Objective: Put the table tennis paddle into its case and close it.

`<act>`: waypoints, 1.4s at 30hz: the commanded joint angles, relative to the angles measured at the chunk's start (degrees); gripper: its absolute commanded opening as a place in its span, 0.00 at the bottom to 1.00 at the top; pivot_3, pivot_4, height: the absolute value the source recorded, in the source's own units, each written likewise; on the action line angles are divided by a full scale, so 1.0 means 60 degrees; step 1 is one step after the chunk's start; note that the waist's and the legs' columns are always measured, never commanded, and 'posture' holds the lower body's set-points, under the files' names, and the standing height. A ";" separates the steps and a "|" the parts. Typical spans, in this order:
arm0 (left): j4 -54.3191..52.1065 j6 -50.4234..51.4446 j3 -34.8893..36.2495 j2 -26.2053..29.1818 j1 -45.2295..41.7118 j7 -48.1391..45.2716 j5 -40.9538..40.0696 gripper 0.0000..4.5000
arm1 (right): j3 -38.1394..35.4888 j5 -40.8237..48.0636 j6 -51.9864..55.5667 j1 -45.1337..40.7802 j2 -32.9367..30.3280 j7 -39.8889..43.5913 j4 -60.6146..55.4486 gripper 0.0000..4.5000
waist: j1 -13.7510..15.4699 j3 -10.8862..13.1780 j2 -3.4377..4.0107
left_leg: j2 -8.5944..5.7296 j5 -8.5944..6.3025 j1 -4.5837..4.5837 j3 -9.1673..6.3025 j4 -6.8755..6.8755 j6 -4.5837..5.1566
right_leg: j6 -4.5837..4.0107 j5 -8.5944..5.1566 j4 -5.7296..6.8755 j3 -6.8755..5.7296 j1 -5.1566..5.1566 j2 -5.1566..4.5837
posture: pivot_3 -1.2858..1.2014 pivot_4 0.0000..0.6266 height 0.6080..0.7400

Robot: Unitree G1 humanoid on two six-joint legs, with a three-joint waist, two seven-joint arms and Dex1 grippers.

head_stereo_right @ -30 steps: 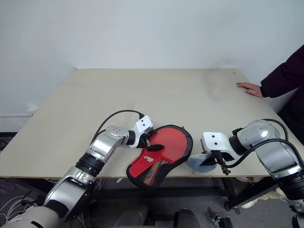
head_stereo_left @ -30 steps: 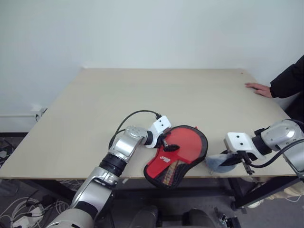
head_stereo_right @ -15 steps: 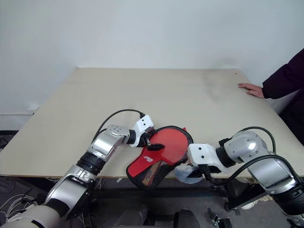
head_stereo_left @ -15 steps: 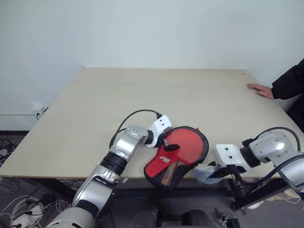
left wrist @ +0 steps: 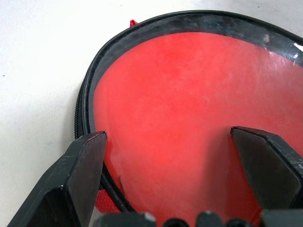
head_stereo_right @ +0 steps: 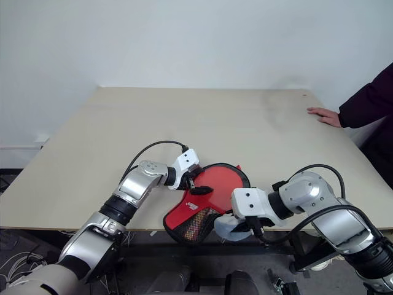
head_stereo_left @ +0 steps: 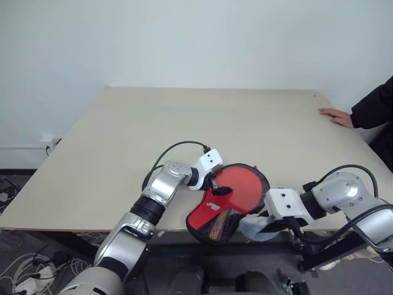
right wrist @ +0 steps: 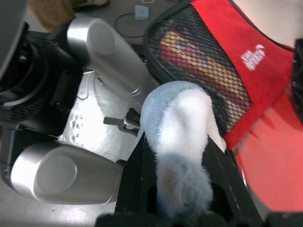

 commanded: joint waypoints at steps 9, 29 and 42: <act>0.0151 0.0087 -0.0225 -0.0049 -0.0057 -0.0146 0.0318 1.00 | 0.0123 0.1577 0.0250 -0.0578 0.0061 0.0559 -0.1149 0.10 | 0.0005 -0.0002 -0.0007 | -0.0008 -0.0034 -0.0005 0.0004 0.0008 0.0027 | 0.0031 -0.0014 -0.0019 0.0004 0.0004 -0.0010 | 0.52 0.00 0.85; 0.0216 0.0136 -0.0301 -0.0283 -0.0163 -0.0378 0.0404 1.00 | 0.1254 0.2169 0.1086 -0.1649 0.1244 0.0129 -0.1880 0.10 | 0.0008 -0.0009 -0.0018 | -0.0016 -0.0107 -0.0025 0.0012 0.0058 0.0063 | 0.0073 -0.0030 -0.0030 0.0020 0.0003 -0.0010 | 0.52 0.00 0.85; 0.0361 0.0088 -0.0210 -0.0238 -0.0269 -0.0374 0.0443 1.00 | 0.1536 0.1795 0.1419 -0.1965 0.1647 -0.0322 -0.1295 0.34 | 0.0000 -0.0011 -0.0021 | -0.0020 -0.0109 -0.0025 0.0012 0.0059 0.0064 | 0.0039 -0.0008 -0.0027 0.0018 0.0002 -0.0008 | 0.52 0.00 0.85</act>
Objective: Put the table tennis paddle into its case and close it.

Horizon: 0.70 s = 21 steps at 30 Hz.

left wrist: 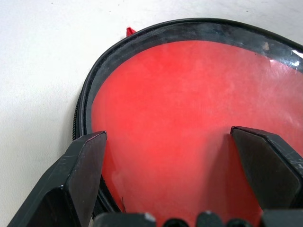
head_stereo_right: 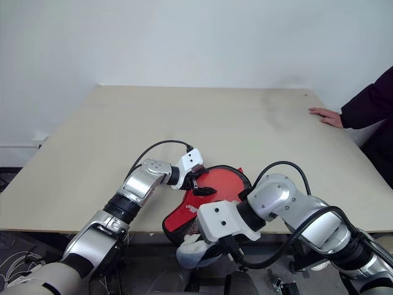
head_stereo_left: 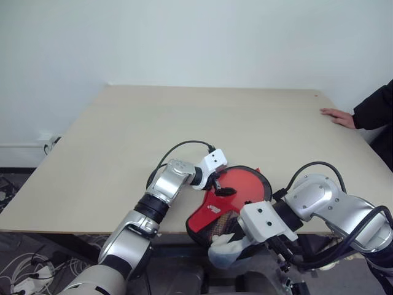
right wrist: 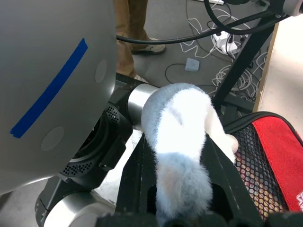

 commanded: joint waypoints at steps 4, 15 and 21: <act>0.0237 -0.0010 -0.0148 0.0043 -0.0078 0.0041 0.0239 1.00 | -0.0194 0.0068 -0.0358 -0.0039 -0.0264 0.0042 0.0273 0.58 | -0.0001 0.0000 0.0000 | 0.0000 0.0000 0.0001 0.0000 0.0008 0.0000 | 0.0001 -0.0001 0.0010 0.0000 0.0000 0.0000 | 0.52 0.00 0.85; 0.0067 -0.0003 -0.0034 0.0243 0.0091 0.0094 0.0198 1.00 | -0.1525 -0.0030 -0.1811 0.0370 -0.2214 0.1133 0.1814 1.00 | -0.0016 0.0001 -0.0001 | 0.0007 0.0000 0.0002 0.0004 0.0038 0.0000 | 0.0036 -0.0023 0.0024 0.0000 0.0007 -0.0001 | 0.52 0.00 0.85; -0.0056 0.0047 0.0119 0.0337 0.0146 0.0199 0.0147 1.00 | -0.1607 -0.1061 -0.2879 -0.0381 -0.2111 0.1008 0.4304 1.00 | -0.0016 0.0001 -0.0001 | 0.0014 0.0000 0.0005 0.0011 0.0041 -0.0001 | 0.0025 -0.0017 0.0028 -0.0006 0.0003 -0.0003 | 0.52 0.00 0.85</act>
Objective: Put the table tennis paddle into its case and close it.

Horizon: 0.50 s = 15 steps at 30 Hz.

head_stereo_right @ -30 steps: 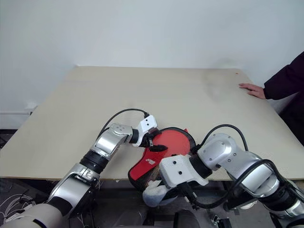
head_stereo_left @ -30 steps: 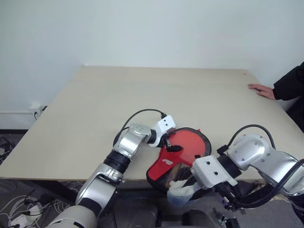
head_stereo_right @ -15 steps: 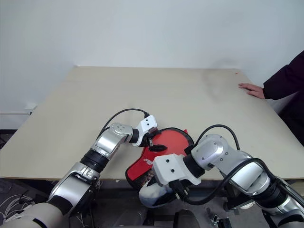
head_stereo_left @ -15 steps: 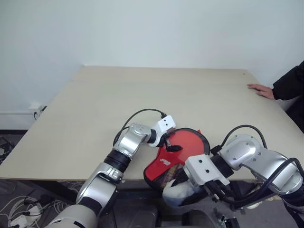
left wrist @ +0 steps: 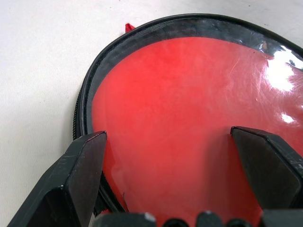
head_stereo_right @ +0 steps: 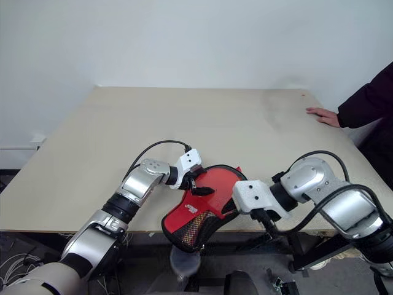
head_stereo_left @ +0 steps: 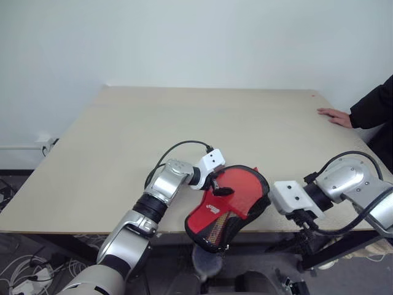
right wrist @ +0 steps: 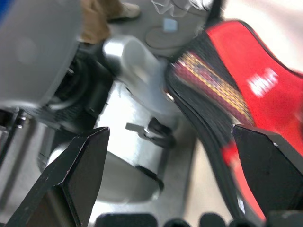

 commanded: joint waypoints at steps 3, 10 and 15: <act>-0.0196 0.0120 0.0104 0.0288 0.0209 0.0142 0.0119 1.00 | -0.0341 -0.0882 -0.0883 -0.0767 0.0362 -0.0278 0.2369 1.00 | 0.0003 0.0000 -0.0001 | 0.0001 0.0000 0.0000 0.0003 0.0000 0.0000 | -0.0001 0.0002 -0.0001 0.0002 -0.0002 0.0000 | 0.52 0.00 0.85; -0.0445 0.0169 0.0223 0.0536 0.0401 0.0147 0.0070 1.00 | -0.0665 -0.1463 -0.1691 -0.0884 0.0824 -0.0765 0.4546 1.00 | 0.0008 -0.0001 0.0001 | -0.0003 0.0000 -0.0003 0.0006 0.0000 0.0000 | -0.0041 0.0036 -0.0001 0.0005 -0.0006 -0.0001 | 0.52 0.00 0.85; -0.0607 0.0204 0.0339 0.0661 0.0553 0.0049 -0.0019 1.00 | -0.1046 -0.1396 -0.1709 -0.0889 0.1034 -0.0860 0.5493 1.00 | 0.0007 -0.0001 0.0003 | -0.0003 0.0000 -0.0002 0.0007 0.0002 0.0000 | -0.0044 0.0038 0.0001 0.0006 -0.0004 0.0000 | 0.52 0.00 0.85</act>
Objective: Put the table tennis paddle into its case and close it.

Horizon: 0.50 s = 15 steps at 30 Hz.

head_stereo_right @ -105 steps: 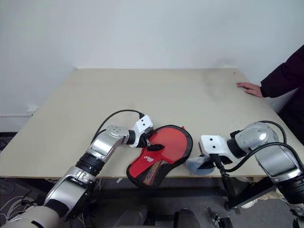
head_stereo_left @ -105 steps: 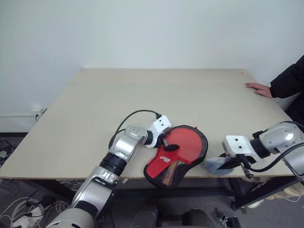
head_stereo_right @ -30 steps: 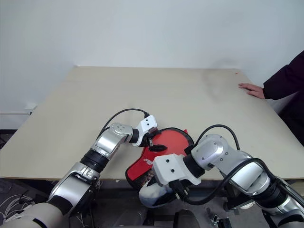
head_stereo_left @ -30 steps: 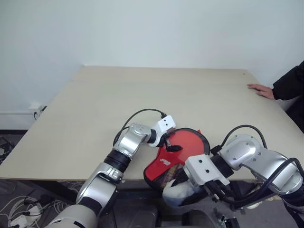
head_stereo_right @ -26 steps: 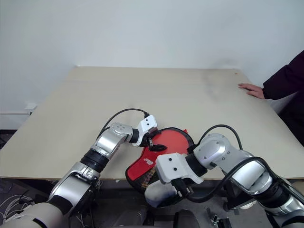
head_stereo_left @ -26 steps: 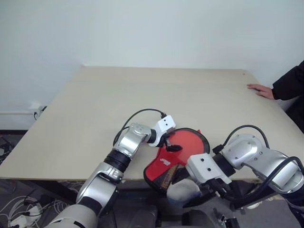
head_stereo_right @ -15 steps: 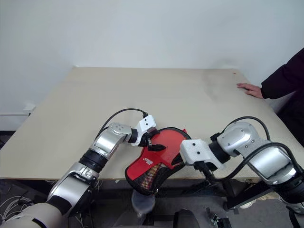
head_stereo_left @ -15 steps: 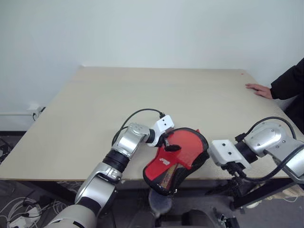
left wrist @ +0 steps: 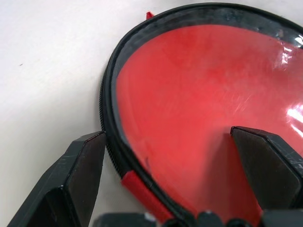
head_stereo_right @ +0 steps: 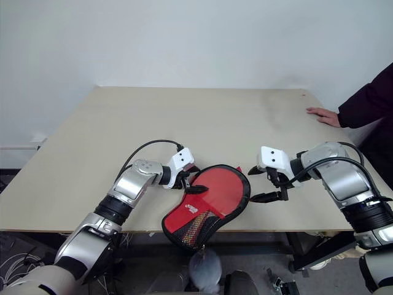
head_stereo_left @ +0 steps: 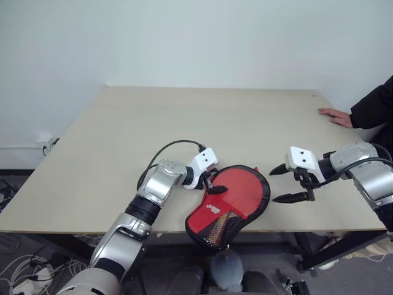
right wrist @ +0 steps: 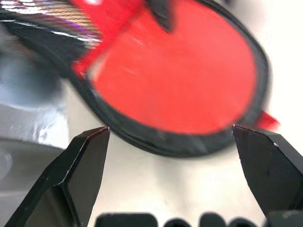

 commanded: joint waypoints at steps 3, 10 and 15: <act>-0.0173 0.0485 0.0188 0.0211 0.0167 -0.0181 -0.0208 1.00 | -0.0664 0.0101 -0.0076 -0.0159 0.0084 0.0000 0.0408 1.00 | -0.0007 -0.0001 0.0002 | 0.0001 0.0000 0.0000 0.0000 -0.0001 0.0000 | -0.0001 0.0001 0.0002 0.0001 -0.0004 0.0002 | 0.52 0.00 0.85; -0.0242 0.1599 0.0978 0.0564 0.0061 -0.0567 -0.1086 1.00 | -0.1058 0.0297 0.1021 -0.0241 0.0530 -0.0438 0.0905 1.00 | -0.0012 0.0000 0.0005 | 0.0001 0.0000 -0.0001 0.0000 0.0000 0.0000 | -0.0003 0.0002 0.0009 0.0004 -0.0007 0.0003 | 0.52 0.00 0.85; -0.0078 0.3267 0.2245 0.0777 -0.0171 -0.0552 -0.2242 1.00 | -0.1280 0.0407 0.1940 -0.0118 0.0984 -0.0936 0.0913 1.00 | -0.0015 0.0001 0.0006 | -0.0002 0.0000 -0.0005 0.0000 0.0001 0.0000 | -0.0001 0.0002 0.0010 0.0004 -0.0014 0.0004 | 0.52 0.00 0.85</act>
